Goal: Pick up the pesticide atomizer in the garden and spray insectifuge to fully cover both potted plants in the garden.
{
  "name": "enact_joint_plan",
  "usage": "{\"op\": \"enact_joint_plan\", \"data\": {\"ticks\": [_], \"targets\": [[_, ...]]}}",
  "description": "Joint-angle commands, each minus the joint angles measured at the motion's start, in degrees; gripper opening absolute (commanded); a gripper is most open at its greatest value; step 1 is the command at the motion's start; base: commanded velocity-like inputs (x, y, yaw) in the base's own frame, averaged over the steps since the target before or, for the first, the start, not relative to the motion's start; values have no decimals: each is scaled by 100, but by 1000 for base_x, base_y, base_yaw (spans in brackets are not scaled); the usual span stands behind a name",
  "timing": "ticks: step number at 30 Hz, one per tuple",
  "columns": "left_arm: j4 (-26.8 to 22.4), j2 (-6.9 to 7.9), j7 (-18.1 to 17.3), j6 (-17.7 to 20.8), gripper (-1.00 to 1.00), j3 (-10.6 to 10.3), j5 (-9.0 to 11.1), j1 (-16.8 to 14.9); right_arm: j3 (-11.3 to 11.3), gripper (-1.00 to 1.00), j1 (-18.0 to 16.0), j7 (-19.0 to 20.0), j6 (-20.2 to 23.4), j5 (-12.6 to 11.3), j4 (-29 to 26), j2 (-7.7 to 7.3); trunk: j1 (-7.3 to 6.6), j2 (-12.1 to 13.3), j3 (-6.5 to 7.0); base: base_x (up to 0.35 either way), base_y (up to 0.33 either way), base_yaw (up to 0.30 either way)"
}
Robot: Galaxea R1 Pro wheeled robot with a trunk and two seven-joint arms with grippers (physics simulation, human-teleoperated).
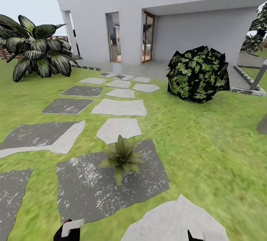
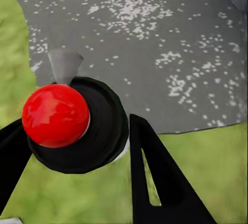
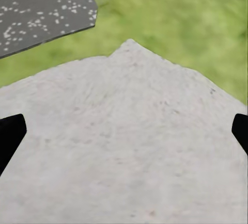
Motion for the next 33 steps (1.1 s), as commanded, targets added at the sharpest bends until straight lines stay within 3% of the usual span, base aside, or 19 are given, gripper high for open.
{"op": "enact_joint_plan", "data": {"ticks": [1, 12, 17, 21, 24, 25, 29, 30, 31, 32, 33], "targets": [[3, -3, 9, -19, -100, 2, -13, -3, -9, 100, -4, -3, -18, 5, 6, 1, 2, -2, -5, 305, -139, 0], [10, -20, -8, -10, -100, -25, -31, -3, -1, 100, -4, 2, -11, 7, 7, 18, 2, -2, -5, 297, -143, 0], [2, -14, 0, -7, -100, -46, -32, -3, -19, 100, -4, 8, -9, 7, -8, -25, 2, -2, -5, 87, -47, 0], [-9, 67, -15, 20, -100, -57, -39, -22, -17, 100, -6, 34, -9, 29, -117, -55, 2, -2, -5, 10, -6, 0], [-8, 201, -192, 30, -100, -77, -56, -37, 39, 100, -7, 53, -8, 269, -362, -59, 2, -2, -5, 2, -1, 0], [-7, 257, -389, 32, -100, -92, -89, -38, 105, 100, -14, 57, -5, 432, -443, -59, 2, -2, -5, 0, 0, 0], [-7, 652, -2062, 48, -100, -112, -269, -46, 813, 100, -117, 113, 23, 1648, -639, -5, 2, -2, -5, 0, 0, 0], [-16, 850, -2814, 50, -100, -113, -295, -47, 1182, 100, -171, 270, 30, 2130, -673, 57, 2, -2, -5, 0, 0, 0], [-17, 899, -2978, 51, -100, -113, -299, -47, 1250, 100, -181, 331, 31, 2206, -678, 84, 2, -2, -5, 0, 0, 0], [-39, 1081, -3527, 53, -100, -119, -325, -45, 1415, 100, -208, 647, 35, 2399, -699, 201, 2, -2, -5, 0, 0, 0], [-49, 1146, -3724, 56, -100, -120, -364, -43, 1456, 100, -232, 831, 43, 2449, -719, 243, 2, -2, -5, 0, 0, 0]]}}
